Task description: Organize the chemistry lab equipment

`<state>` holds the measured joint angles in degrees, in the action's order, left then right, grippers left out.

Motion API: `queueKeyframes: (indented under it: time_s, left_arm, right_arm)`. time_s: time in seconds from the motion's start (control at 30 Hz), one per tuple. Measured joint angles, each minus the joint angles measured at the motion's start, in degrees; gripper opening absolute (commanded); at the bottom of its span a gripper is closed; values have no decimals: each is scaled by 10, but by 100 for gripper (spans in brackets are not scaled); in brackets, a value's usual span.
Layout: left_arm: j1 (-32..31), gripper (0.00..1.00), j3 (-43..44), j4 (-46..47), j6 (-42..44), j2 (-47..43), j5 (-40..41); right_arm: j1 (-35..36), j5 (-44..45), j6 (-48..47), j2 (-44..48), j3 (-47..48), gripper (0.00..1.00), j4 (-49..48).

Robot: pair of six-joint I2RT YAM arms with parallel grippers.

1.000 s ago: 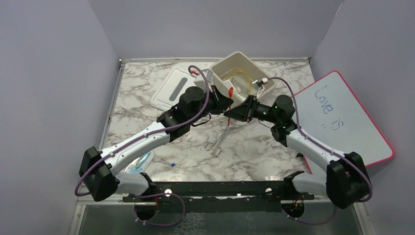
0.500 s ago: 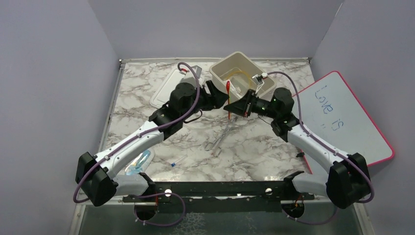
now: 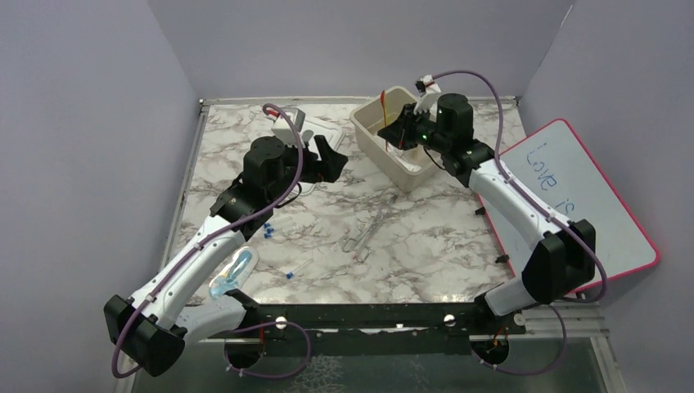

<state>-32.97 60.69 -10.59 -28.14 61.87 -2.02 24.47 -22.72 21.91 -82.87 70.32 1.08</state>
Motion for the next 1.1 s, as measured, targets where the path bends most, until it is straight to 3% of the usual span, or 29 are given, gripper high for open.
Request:
queueKeyframes:
  time_s: [0.37,0.6,0.8,1.1]
  left_arm:
    - [0,88,-62,-30,64,-12,30]
    - [0,88,-62,-33,77,-7,26]
    - [0,88,-62,-33,79,17,3]
    - [0,89,-62,-38,79,40,-13]
  right_arm:
    - [-20,96,-136,-217,215,11,132]
    - [-42,98,-223,-319,311,13,220]
    - [-55,73,-280,-363,327,20,306]
    - [-53,68,-293,-366,327,37,332]
